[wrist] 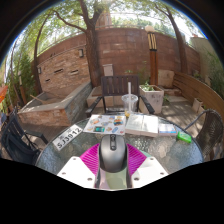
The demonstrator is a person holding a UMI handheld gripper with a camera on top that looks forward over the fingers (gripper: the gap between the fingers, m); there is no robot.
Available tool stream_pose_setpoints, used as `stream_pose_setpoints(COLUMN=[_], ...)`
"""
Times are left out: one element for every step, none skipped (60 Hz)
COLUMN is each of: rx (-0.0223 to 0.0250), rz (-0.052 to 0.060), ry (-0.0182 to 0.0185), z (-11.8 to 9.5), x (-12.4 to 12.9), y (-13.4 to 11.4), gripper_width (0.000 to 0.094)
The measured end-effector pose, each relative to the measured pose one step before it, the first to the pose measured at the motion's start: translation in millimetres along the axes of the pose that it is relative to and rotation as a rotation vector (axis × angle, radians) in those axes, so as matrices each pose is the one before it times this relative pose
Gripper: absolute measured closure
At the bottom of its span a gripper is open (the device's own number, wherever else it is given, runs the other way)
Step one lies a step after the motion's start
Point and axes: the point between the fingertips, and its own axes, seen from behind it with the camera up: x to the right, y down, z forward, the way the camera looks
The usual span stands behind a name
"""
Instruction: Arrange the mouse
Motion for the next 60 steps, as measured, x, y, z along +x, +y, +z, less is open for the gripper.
stream_pose_setpoints(rx=[-0.02191,-0.02151,-0.02248,-0.01434,-0.01653,-0.01426,-0.01440,-0.01583,-0.01838,-0.01705,-0.01620,-0.01408,-0.01239,0.00965,0.01030,0.00230,-0.00005,0.00253,0.00501,0.00306,0.00734,0.00552,0.00526,0.00413,0.00308,-0.00151,0.00391,0.00427,0.00401,0.00272,0.00562,0.00636,0.00614,0.00550,0.00525,0.00468,0.00428,0.00498,0.00539,0.00464,0.00560,0.00607,0.00740,0.00732,0.00555,0.00307,0.00282,0.00409,0.00411,0.00264,0.00056,0.00015,0.00131,0.00386,0.00191,0.00334,0.00274,0.00173,0.00054,0.00084], rz=[-0.0048,-0.0075,-0.0073,-0.0043,0.0014,0.0032,0.0025,0.0015,-0.0021,-0.0013,-0.0021,-0.0027,-0.0003,-0.0033,-0.0055,-0.0058,-0.0064,-0.0049,-0.0048,-0.0029,-0.0010,-0.0021,0.0016,0.0025,0.0028,0.0020,0.0022,0.0019,0.0004,0.0000,-0.0001,-0.0003,-0.0007,-0.0016,-0.0026,-0.0029,-0.0029,-0.0026,-0.0022,-0.0016,-0.0017,-0.0013,-0.0014,-0.0013,-0.0027,-0.0031,-0.0034,-0.0028,-0.0020,-0.0020,-0.0021,-0.0012,-0.0014,-0.0011,-0.0007,-0.0009,-0.0009,-0.0016,-0.0017,-0.0018], ry=[0.01026,0.00699,0.00596,0.00405,0.00567,0.00389,0.00188,0.00039,0.00228,0.00020,-0.00150,-0.00493,-0.00404,-0.00388,-0.00355,0.00334,0.00684,0.00645,0.00264,-0.00049,0.00303,0.00169,0.00290,0.00328,0.00306,0.00029,0.00016,0.00195,0.00202,0.00030,0.00131,0.00169,0.00211,0.00270,0.00284,0.00334,0.00269,0.00258,0.00203,0.00143,0.00236,0.00260,0.00316,0.00402,0.00465,0.00418,0.00309,0.00184,0.00312,0.00427,0.00470,0.00422,0.00344,0.00209,0.00188,0.00204,0.00234,0.00247,0.00232,0.00157], z=[1.44,3.68,3.62,10.78,4.10,3.69,3.01,2.53,3.62,3.05,2.50,2.06,-0.15,0.25,-1.04,-1.79,-2.38,-2.96,-3.50,-5.31,-2.31,-4.18,-4.74,-5.34,-6.13,-10.55,-6.46,-6.11,-6.98,-9.28,-7.92,-7.91,-8.22,-8.11,-8.75,-9.24,-9.56,-9.26,-9.13,-9.94,-8.79,-8.65,-9.06,-9.24,-8.80,-8.69,-9.01,-7.74,-10.37,-8.40,-8.79,-8.18,-7.91,-4.14,-8.52,-6.60,-6.10,-6.08,-5.75,-5.92], x=[4.79,6.03,5.44,10.74,4.22,3.00,2.16,1.11,5.32,1.38,0.73,0.04,-0.62,0.14,-0.37,1.13,1.69,1.04,-0.06,-1.48,0.10,-0.26,0.08,0.07,-0.20,-0.34,-1.71,-0.88,-0.94,-1.41,-1.26,-1.95,-1.38,-1.51,-1.73,-1.29,-1.78,-1.98,-1.94,-0.70,-2.20,-2.01,-1.70,-1.06,-1.00,-0.84,-1.09,-0.74,-0.85,-0.67,-0.22,-0.97,-0.66,-1.78,-0.55,-1.03,-0.66,-0.55,-0.88,-0.82], y=[7.22,11.18,11.28,19.70,9.18,7.86,7.01,6.75,14.67,6.84,6.00,5.19,4.79,0.60,-1.73,-0.18,-0.21,-1.06,-2.10,-3.31,-0.65,-1.94,-2.25,-2.06,-2.30,-6.00,-1.44,-1.53,-1.69,-2.65,-1.99,-1.96,-1.78,-1.57,-1.48,-1.23,-0.71,-1.00,-0.80,-1.37,0.09,-0.47,-0.28,0.11,0.64,1.03,1.31,1.35,0.58,1.77,1.78,2.31,1.79,3.21,0.69,1.16,1.20,1.39,1.48,3.21], gripper_width=[0.0576,0.0575,0.0574,0.0571,0.0573,0.0574,0.0571,0.0566,0.0543,0.0526,0.0504,0.0486,0.0453,0.0426,0.0411,0.0386,0.0340,0.0275,0.0200,0.0112,0.0058,0.0082,0.0096,0.0097,0.0085,0.0072,0.0064,0.0065,0.0066,0.0070,0.0076,0.0079,0.0075,0.0077,0.0076,0.0077,0.0077,0.0078,0.0078,0.0078,0.0078,0.0078,0.0079,0.0080,0.0078,0.0081,0.0079,0.0079,0.0081,0.0079,0.0078,0.0078,0.0081,0.0078,0.0078,0.0081,0.0080,0.0080,0.0079,0.0078])
